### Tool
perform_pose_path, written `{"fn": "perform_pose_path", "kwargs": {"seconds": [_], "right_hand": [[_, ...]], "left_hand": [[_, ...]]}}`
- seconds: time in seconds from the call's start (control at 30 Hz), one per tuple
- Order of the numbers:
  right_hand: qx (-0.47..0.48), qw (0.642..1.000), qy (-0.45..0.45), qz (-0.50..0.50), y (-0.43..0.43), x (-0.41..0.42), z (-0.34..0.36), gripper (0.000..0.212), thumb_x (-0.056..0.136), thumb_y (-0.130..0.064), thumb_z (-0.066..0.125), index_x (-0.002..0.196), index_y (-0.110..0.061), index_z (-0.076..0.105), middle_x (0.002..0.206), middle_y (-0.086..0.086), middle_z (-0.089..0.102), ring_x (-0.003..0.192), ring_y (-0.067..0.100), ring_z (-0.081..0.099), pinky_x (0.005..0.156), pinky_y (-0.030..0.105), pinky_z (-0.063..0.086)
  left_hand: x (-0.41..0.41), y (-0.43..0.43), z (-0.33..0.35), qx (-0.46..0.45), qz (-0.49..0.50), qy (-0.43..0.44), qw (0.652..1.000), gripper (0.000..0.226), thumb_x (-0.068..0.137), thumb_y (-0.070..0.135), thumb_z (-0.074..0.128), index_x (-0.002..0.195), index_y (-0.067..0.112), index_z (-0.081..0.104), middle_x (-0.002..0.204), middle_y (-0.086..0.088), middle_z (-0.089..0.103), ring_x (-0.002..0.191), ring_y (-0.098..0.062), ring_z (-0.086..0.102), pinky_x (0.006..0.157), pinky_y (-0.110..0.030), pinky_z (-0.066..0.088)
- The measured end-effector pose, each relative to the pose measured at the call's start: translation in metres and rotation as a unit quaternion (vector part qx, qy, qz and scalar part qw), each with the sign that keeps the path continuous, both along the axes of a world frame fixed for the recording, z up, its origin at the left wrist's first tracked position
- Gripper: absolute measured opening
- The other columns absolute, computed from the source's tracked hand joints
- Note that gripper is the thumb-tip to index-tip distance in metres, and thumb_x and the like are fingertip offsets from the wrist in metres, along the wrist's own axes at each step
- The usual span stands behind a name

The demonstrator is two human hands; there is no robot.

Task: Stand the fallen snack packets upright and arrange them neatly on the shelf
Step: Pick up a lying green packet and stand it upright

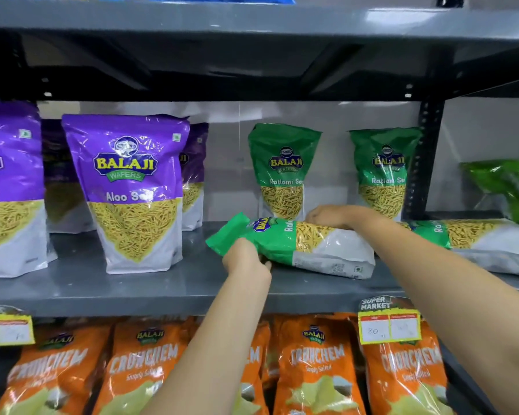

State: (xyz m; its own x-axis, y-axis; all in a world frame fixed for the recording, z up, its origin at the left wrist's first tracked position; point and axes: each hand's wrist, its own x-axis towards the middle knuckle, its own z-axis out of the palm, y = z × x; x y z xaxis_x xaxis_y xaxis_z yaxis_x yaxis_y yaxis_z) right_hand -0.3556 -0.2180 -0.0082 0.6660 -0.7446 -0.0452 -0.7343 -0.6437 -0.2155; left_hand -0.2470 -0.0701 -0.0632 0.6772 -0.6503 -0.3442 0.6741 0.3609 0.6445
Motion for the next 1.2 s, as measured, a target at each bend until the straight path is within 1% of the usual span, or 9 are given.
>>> {"fn": "perform_pose_path", "kwargs": {"seconds": [0.07, 0.13, 0.33, 0.5, 0.6, 0.73, 0.93, 1.07, 1.2], "right_hand": [[0.011, 1.0, -0.025, -0.003, -0.001, -0.003, 0.001, 0.047, 0.105, -0.022, 0.03, 0.148, -0.006, 0.038, 0.161, 0.011, 0.031, 0.148, 0.026, 0.03, 0.119, 0.037, 0.02], [0.021, 0.999, -0.046, -0.008, 0.0, -0.006, 0.001, 0.046, 0.105, -0.021, 0.032, 0.146, -0.003, 0.042, 0.158, 0.013, 0.035, 0.146, 0.028, 0.034, 0.118, 0.036, 0.022], [0.063, 0.984, -0.157, -0.052, 0.0, -0.012, -0.004, 0.044, 0.102, -0.031, 0.04, 0.13, -0.002, 0.057, 0.14, 0.014, 0.055, 0.128, 0.03, 0.051, 0.109, 0.038, 0.038], [0.101, 0.91, -0.385, -0.113, -0.001, -0.006, -0.021, 0.043, 0.099, -0.037, 0.043, 0.109, -0.002, 0.067, 0.11, 0.019, 0.069, 0.107, 0.032, 0.064, 0.095, 0.041, 0.051], [0.055, 0.854, -0.497, -0.142, 0.005, 0.002, -0.028, 0.044, 0.099, -0.041, 0.038, 0.084, -0.008, 0.064, 0.089, 0.015, 0.065, 0.089, 0.028, 0.061, 0.085, 0.042, 0.051], [-0.055, 0.8, -0.587, -0.108, 0.031, 0.001, -0.034, 0.036, 0.101, -0.033, 0.039, 0.086, -0.006, 0.057, 0.087, 0.013, 0.059, 0.082, 0.025, 0.054, 0.078, 0.043, 0.046], [-0.03, 0.721, -0.687, -0.085, 0.076, -0.005, -0.048, 0.021, 0.099, -0.036, 0.046, 0.112, -0.02, 0.049, 0.12, 0.009, 0.055, 0.111, 0.023, 0.054, 0.1, 0.041, 0.044], [-0.036, 0.695, -0.715, -0.066, 0.101, -0.006, -0.056, 0.017, 0.099, -0.035, 0.047, 0.11, -0.022, 0.046, 0.119, 0.007, 0.054, 0.113, 0.024, 0.052, 0.101, 0.043, 0.043], [-0.031, 0.69, -0.721, -0.055, 0.108, -0.006, -0.056, 0.015, 0.099, -0.033, 0.048, 0.109, -0.022, 0.046, 0.117, 0.006, 0.054, 0.111, 0.023, 0.053, 0.1, 0.041, 0.045]], "left_hand": [[0.007, -0.011, 0.005, 0.007, 0.043, -0.033, 0.998, 0.034, 0.09, 0.007, 0.041, 0.12, 0.014, 0.055, 0.114, -0.009, 0.063, 0.103, -0.03, 0.063, 0.081, -0.038, 0.051], [0.016, -0.02, 0.008, 0.028, 0.072, -0.082, 0.994, 0.032, 0.092, 0.012, 0.045, 0.121, 0.009, 0.057, 0.122, -0.012, 0.064, 0.109, -0.032, 0.064, 0.092, -0.043, 0.053], [0.043, -0.045, 0.035, -0.003, 0.042, -0.134, 0.99, 0.034, 0.099, 0.017, 0.037, 0.126, 0.006, 0.053, 0.133, -0.013, 0.059, 0.121, -0.03, 0.058, 0.105, -0.05, 0.044], [0.042, -0.049, 0.08, -0.046, 0.061, -0.222, 0.972, 0.04, 0.097, 0.032, 0.041, 0.124, 0.007, 0.056, 0.124, -0.012, 0.064, 0.107, -0.031, 0.064, 0.095, -0.05, 0.051], [0.03, -0.043, 0.107, -0.081, 0.068, -0.284, 0.953, 0.043, 0.098, 0.03, 0.04, 0.13, 0.003, 0.051, 0.128, -0.015, 0.06, 0.115, -0.032, 0.06, 0.099, -0.049, 0.048], [0.026, -0.038, 0.132, -0.116, 0.082, -0.346, 0.927, 0.045, 0.097, 0.034, 0.043, 0.131, 0.006, 0.051, 0.133, -0.017, 0.057, 0.122, -0.032, 0.056, 0.104, -0.05, 0.044], [0.02, -0.022, 0.143, -0.182, 0.031, -0.378, 0.907, 0.03, 0.098, 0.038, 0.043, 0.116, 0.019, 0.056, 0.105, -0.004, 0.066, 0.103, -0.027, 0.066, 0.093, -0.053, 0.052], [0.013, -0.011, 0.148, -0.228, 0.023, -0.39, 0.892, 0.026, 0.1, 0.031, 0.042, 0.115, 0.015, 0.057, 0.095, -0.004, 0.066, 0.086, -0.023, 0.066, 0.089, -0.05, 0.054], [0.015, -0.009, 0.149, -0.235, 0.023, -0.388, 0.891, 0.025, 0.1, 0.03, 0.043, 0.115, 0.014, 0.057, 0.098, -0.007, 0.065, 0.092, -0.027, 0.065, 0.088, -0.052, 0.054]]}}
